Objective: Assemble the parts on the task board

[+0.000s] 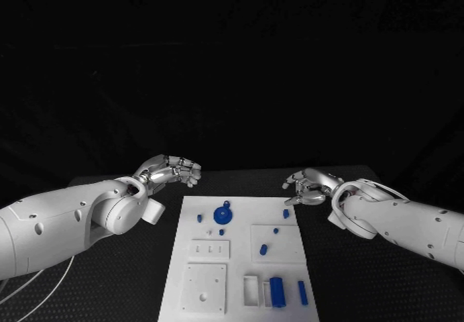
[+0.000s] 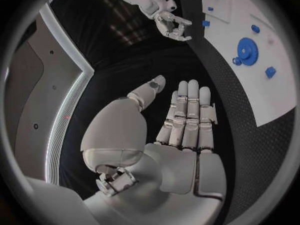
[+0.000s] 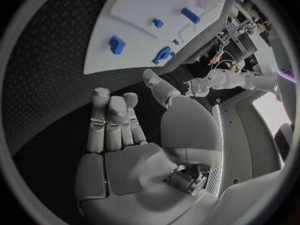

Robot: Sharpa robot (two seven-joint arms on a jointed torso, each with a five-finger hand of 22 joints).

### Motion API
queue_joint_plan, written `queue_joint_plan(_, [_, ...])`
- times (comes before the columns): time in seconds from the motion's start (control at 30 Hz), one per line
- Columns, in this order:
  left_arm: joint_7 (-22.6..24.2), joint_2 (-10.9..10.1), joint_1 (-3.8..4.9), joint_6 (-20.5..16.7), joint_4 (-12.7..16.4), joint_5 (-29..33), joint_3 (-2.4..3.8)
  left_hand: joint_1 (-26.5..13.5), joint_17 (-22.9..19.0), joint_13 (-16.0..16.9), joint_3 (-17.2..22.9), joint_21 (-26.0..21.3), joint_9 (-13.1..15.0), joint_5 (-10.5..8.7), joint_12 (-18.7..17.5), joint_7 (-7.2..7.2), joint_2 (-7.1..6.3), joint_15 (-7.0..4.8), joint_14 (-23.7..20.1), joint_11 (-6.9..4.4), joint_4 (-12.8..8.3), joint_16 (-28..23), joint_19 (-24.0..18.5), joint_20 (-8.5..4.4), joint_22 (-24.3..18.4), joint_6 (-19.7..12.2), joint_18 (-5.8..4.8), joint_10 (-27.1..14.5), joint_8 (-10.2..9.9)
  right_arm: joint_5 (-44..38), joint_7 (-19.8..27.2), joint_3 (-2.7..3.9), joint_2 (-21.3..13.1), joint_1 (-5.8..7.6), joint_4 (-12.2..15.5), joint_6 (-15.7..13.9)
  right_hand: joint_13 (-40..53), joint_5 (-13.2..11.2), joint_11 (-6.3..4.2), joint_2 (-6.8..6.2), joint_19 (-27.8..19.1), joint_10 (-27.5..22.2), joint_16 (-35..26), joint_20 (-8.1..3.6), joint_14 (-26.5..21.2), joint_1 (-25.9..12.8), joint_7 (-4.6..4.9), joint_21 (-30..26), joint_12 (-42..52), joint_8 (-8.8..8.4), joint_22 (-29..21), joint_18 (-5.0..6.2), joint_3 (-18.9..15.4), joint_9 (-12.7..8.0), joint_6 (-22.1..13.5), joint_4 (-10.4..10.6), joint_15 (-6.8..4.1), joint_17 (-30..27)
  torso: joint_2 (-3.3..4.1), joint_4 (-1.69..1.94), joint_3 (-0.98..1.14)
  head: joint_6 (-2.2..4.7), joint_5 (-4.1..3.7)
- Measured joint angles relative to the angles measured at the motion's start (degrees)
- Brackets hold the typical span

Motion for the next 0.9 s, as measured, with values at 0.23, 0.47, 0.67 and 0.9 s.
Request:
queue_joint_plan(0.23, [0.2, 0.2, -0.5, 1.1, -0.3, -1.0, -0.03, -0.1, 0.7, 0.0, 0.1, 0.0, 0.1, -0.13, -0.9, 0.03, -0.72, -1.77, 5.2, -0.05, 0.6, 1.2, -0.2, -0.59, -0.7, 0.0, -0.17, 0.0, -0.3, 1.0, 1.4, -0.09, -1.9, -1.95, 0.3, 1.1, -0.2, 1.7, 0.18, 0.68, -0.2, -0.2, -0.2, 0.21, -0.2, 0.7, 0.01, 0.0, 0.0, 0.0, 0.0, 0.0, -0.9, 0.0, 0.0, 0.1, 0.18, 0.0, -0.42, -0.51, 0.34, -0.2, 0.3])
queue_joint_plan(0.47, [0.3, 0.2, -0.58, 1.2, -0.4, -1.6, -0.04, 0.2, -0.4, -0.1, 0.1, 0.0, 0.3, -0.13, -2.1, -0.16, -1.02, 0.31, 0.6, -0.05, 0.6, -2.6, -1.2, -0.48, -1.1, -0.2, -1.19, 0.0, -0.7, 0.5, 2.3, -0.02, -2.1, -3.35, -0.4, 0.8, -0.4, 3.7, 0.18, 0.98, -0.4, -0.2, -0.2, 0.41, -0.2, 1.0, -0.24, -0.2, 0.0, 0.0, 0.0, 0.01, -1.3, -0.1, 0.2, 0.2, 0.18, 0.1, -0.65, -0.84, 0.64, -0.47, 0.93])
queue_joint_plan(0.67, [0.3, 0.3, -0.61, 1.2, -0.1, -1.7, -0.04, 0.2, -0.5, -0.1, 0.1, 0.0, 0.4, -0.35, -2.7, 0.04, -1.02, 1.52, -1.4, 0.16, 0.6, -3.7, -1.8, 0.2, -1.2, -0.4, -1.62, -0.3, -1.1, -0.1, 2.6, -0.1, -0.9, -5.05, -2.0, -0.6, -0.5, 4.2, 0.18, 0.98, -0.4, -0.2, -0.2, 0.41, -0.2, 1.0, -0.24, -0.2, 0.0, 0.0, 0.0, 0.02, -1.3, -0.2, 0.2, 0.2, 0.18, 0.1, -0.65, -0.88, 0.74, -0.59, 1.22])
queue_joint_plan(0.9, [0.2, 0.3, -0.78, 1.2, 0.1, -1.7, -0.07, 0.2, 0.0, -0.1, 0.1, 0.2, 0.5, -0.34, -2.9, 0.25, -1.02, 1.53, -1.4, 0.5, 0.6, -3.7, -1.6, 0.44, -1.2, -0.6, -1.48, -0.3, -1.3, -0.1, 2.7, -0.04, 0.4, -5.56, -3.9, -2.5, -0.6, 4.8, 0.18, 1.22, -0.4, -0.2, -0.2, 0.42, -0.2, 1.2, -0.23, -0.2, 0.3, 0.0, 0.0, 0.02, -1.2, -0.2, 0.2, 0.7, 0.17, 0.1, -0.64, -0.71, 0.74, -0.85, 1.21])
